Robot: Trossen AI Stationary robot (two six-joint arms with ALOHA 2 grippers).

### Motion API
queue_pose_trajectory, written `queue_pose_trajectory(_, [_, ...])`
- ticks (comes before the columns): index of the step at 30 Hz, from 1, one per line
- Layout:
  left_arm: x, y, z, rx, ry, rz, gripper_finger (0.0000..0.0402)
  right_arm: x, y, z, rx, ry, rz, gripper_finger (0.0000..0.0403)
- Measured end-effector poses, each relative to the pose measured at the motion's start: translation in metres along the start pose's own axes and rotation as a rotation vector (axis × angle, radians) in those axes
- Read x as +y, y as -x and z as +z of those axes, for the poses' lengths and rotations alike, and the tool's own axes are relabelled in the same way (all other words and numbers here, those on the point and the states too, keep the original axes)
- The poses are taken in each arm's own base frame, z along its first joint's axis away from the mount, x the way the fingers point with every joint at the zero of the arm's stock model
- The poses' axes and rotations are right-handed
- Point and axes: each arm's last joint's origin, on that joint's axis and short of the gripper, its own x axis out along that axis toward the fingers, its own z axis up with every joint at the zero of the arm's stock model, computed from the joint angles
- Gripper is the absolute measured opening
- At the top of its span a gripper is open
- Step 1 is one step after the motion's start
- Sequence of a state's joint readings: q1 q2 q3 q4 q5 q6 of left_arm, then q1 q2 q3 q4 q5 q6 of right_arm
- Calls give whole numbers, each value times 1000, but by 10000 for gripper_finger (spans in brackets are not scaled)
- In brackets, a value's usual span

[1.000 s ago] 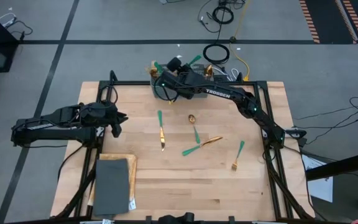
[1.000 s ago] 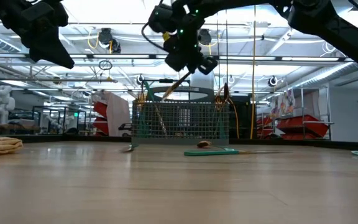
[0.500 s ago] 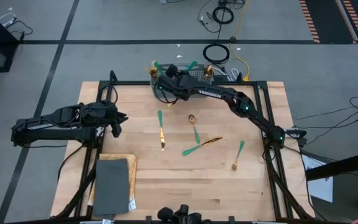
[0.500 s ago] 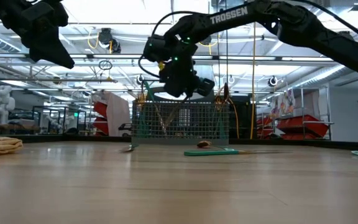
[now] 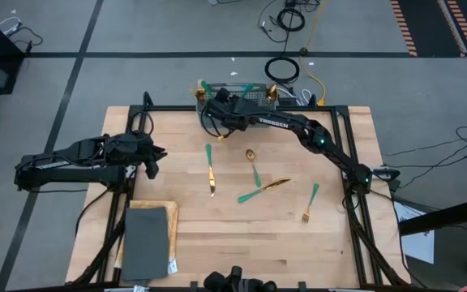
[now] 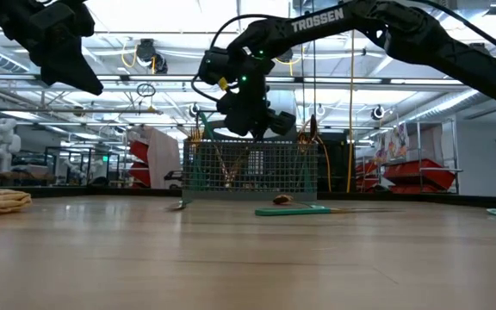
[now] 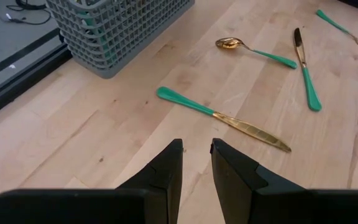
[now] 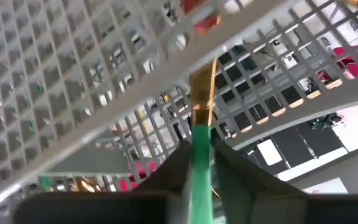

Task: Sort silverware
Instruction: Put the bottom green knife into the silverware basket, then put the green fork into the silverware basket

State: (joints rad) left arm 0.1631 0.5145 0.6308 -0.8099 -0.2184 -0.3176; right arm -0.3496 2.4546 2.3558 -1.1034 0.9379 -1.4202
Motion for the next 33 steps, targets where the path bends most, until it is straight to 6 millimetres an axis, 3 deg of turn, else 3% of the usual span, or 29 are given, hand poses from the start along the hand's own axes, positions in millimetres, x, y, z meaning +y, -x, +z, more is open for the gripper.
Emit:
queue_pose_trajectory(8, [0, 0, 0, 0, 0, 0, 90, -4, 6, -5, 42, -72, -35, 155])
queue_pose_trajectory(15, [0, 0, 0, 0, 1, 0, 90, -19, 35, -40, 98, -326, -148, 181])
queue_pose_trajectory(18, [0, 0, 0, -1, 13, 0, 90, -19, 59, -59, 95, -609, -197, 182])
queue_pose_trajectory(21, [-1, 0, 2, -24, 24, -12, 90, -4, 91, -77, -7, -930, -146, 182])
queue_pose_trajectory(23, [-1, 0, 4, -37, 44, -21, 90, 14, 110, -87, -149, -1212, 62, 182])
queue_pose_trajectory(25, [-2, 0, 5, -50, 60, -28, 90, 30, 123, -91, -243, -1448, 431, 183])
queue_pose_trajectory(26, [-2, 0, 6, -54, 71, -33, 90, 35, 127, -88, -263, -1518, 601, 183])
queue_pose_trajectory(28, [-3, 0, 7, -67, 95, -42, 90, 41, 135, -71, -321, -1551, 777, 183])
queue_pose_trajectory(31, [-3, 0, 8, -74, 113, -46, 90, 55, 154, -34, -333, -1480, 751, 183])
queue_pose_trajectory(33, [-3, 1, 8, -72, 118, -55, 90, 82, 156, -14, -178, -1380, 796, 183])
